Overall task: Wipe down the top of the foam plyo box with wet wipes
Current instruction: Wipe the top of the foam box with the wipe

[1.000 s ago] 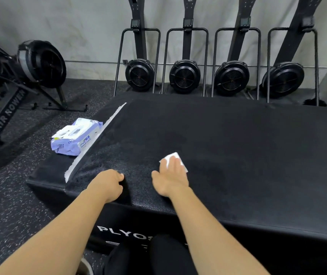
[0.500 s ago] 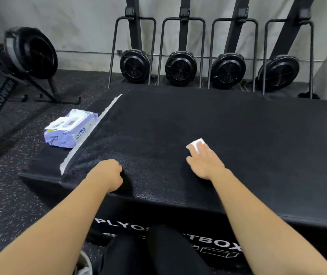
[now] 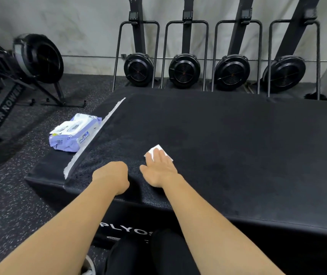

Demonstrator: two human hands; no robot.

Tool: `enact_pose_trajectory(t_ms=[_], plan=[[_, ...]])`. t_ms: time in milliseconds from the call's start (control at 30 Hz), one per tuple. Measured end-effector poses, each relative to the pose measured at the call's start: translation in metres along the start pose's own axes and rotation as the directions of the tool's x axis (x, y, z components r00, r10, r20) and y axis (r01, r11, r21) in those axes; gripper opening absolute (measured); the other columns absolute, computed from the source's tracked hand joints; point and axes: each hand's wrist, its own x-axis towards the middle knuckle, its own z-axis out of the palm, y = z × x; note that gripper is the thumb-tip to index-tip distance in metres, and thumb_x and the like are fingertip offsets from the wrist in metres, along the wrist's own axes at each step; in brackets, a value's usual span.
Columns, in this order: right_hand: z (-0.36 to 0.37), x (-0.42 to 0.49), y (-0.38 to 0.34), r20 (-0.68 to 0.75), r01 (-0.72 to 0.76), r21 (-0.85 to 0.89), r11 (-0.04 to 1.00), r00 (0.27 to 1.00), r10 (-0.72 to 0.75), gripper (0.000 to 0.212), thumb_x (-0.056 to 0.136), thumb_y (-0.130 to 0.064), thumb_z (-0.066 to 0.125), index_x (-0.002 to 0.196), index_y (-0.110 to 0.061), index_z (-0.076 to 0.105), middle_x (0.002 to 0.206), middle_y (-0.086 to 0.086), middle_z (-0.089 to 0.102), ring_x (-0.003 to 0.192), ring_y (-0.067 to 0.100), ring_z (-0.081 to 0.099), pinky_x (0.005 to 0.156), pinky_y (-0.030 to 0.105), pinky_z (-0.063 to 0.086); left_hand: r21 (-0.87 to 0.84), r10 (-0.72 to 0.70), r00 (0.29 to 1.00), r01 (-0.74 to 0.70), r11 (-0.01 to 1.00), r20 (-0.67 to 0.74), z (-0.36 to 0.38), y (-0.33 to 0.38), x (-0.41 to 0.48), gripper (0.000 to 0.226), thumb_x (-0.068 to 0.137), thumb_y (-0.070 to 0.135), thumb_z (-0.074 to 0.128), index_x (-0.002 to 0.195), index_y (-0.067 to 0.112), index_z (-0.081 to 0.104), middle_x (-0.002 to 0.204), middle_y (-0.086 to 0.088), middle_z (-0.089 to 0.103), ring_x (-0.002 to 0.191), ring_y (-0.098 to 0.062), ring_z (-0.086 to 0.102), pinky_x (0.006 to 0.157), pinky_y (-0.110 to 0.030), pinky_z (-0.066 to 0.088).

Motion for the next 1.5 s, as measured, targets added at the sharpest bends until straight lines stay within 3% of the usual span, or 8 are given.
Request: enact_pose_trajectory(t_ms=[167, 333, 633, 1033, 1167, 1300, 1400, 1500], plan=[[-0.017, -0.002, 0.028, -0.045, 0.061, 0.029, 0.998, 0.997, -0.060, 0.049, 0.101, -0.033, 0.030, 0.150, -0.031, 0.030, 0.151, -0.004, 0.022, 0.143, 0.020, 0.018, 0.118, 0.036, 0.018, -0.004, -0.025, 1.000, 0.025, 1.000, -0.003, -0.004, 0.005, 0.004, 0.021, 0.088, 0.014, 0.051, 0.070, 0.020, 0.044, 0.081, 0.005, 0.049, 0.081, -0.021, 0.054, 0.065, -0.030, 0.040], [-0.043, -0.019, 0.104, -0.159, -0.077, 0.048, 0.996, 0.984, 0.084, 0.042, 0.098, -0.032, 0.033, 0.140, -0.034, 0.039, 0.140, -0.010, 0.028, 0.133, 0.018, 0.031, 0.113, 0.037, 0.028, -0.009, -0.024, 1.000, 0.024, 1.000, -0.004, -0.009, 0.006, 0.008, 0.020, 0.089, 0.015, 0.051, 0.070, 0.020, 0.046, 0.079, 0.005, 0.050, 0.076, -0.019, 0.053, 0.060, -0.028, 0.037], [-0.046, -0.012, 0.115, -0.171, -0.328, 0.096, 0.940, 0.925, 0.340, 0.055, 0.101, -0.039, 0.029, 0.153, -0.022, 0.023, 0.156, 0.002, 0.015, 0.145, 0.024, 0.010, 0.119, 0.041, 0.015, 0.005, 0.018, 1.000, -0.018, 1.000, 0.000, -0.008, 0.004, 0.011, 0.024, 0.086, 0.011, 0.052, 0.065, 0.017, 0.042, 0.072, 0.002, 0.046, 0.065, -0.018, 0.047, 0.057, -0.028, 0.038], [-0.024, 0.022, 0.025, 0.004, 0.047, -0.012, 0.999, 0.999, -0.047, 0.054, 0.103, -0.037, 0.027, 0.155, -0.026, 0.019, 0.162, -0.002, 0.005, 0.150, 0.020, 0.003, 0.120, 0.038, 0.012, 0.074, -0.030, 0.999, 0.032, 0.997, -0.034, -0.012, 0.016, 0.017, 0.017, 0.085, 0.016, 0.052, 0.070, 0.021, 0.046, 0.076, 0.006, 0.050, 0.061, -0.012, 0.046, 0.050, -0.024, 0.030], [-0.046, 0.010, 0.082, -0.104, -0.041, 0.024, 0.999, 0.994, 0.043, 0.046, 0.098, -0.035, 0.034, 0.144, -0.035, 0.034, 0.147, -0.009, 0.024, 0.138, 0.020, 0.027, 0.115, 0.041, 0.028, 0.089, -0.074, 0.980, 0.092, 0.992, -0.186, -0.014, 0.016, 0.025, 0.020, 0.085, 0.024, 0.056, 0.067, 0.019, 0.048, 0.071, 0.007, 0.051, 0.058, -0.012, 0.045, 0.051, -0.023, 0.026], [-0.065, 0.001, 0.138, -0.128, -0.163, 0.005, 0.987, 0.978, 0.162, 0.046, 0.099, -0.036, 0.032, 0.145, -0.032, 0.032, 0.152, -0.007, 0.021, 0.140, 0.020, 0.025, 0.115, 0.042, 0.027, 0.049, -0.057, 0.967, 0.071, 0.996, -0.248, -0.018, 0.018, 0.040, 0.028, 0.086, 0.039, 0.058, 0.068, 0.021, 0.047, 0.073, 0.008, 0.050, 0.075, -0.017, 0.053, 0.069, -0.029, 0.034], [-0.068, 0.001, 0.156, -0.117, -0.227, 0.033, 0.973, 0.966, 0.229, 0.048, 0.100, -0.036, 0.030, 0.147, -0.030, 0.028, 0.154, -0.005, 0.019, 0.140, 0.021, 0.023, 0.115, 0.040, 0.026, 0.005, 0.034, 0.983, -0.034, 0.999, -0.180, -0.019, 0.022, 0.054, 0.034, 0.084, 0.057, 0.056, 0.091, 0.024, 0.055, 0.099, 0.004, 0.060, 0.108, -0.022, 0.053, 0.080, -0.033, 0.038], [-0.062, 0.012, 0.146, -0.141, -0.294, 0.057, 0.954, 0.944, 0.299, 0.053, 0.100, -0.039, 0.030, 0.150, -0.024, 0.025, 0.154, 0.000, 0.018, 0.143, 0.022, 0.015, 0.118, 0.042, 0.019, -0.050, 0.110, 0.988, -0.116, 0.992, -0.109, -0.018, 0.027, 0.072, 0.076, 0.080, 0.070, 0.054, 0.136, 0.020, 0.045, 0.132, 0.002, 0.055, 0.126, -0.022, 0.048, 0.098, -0.035, 0.037]])
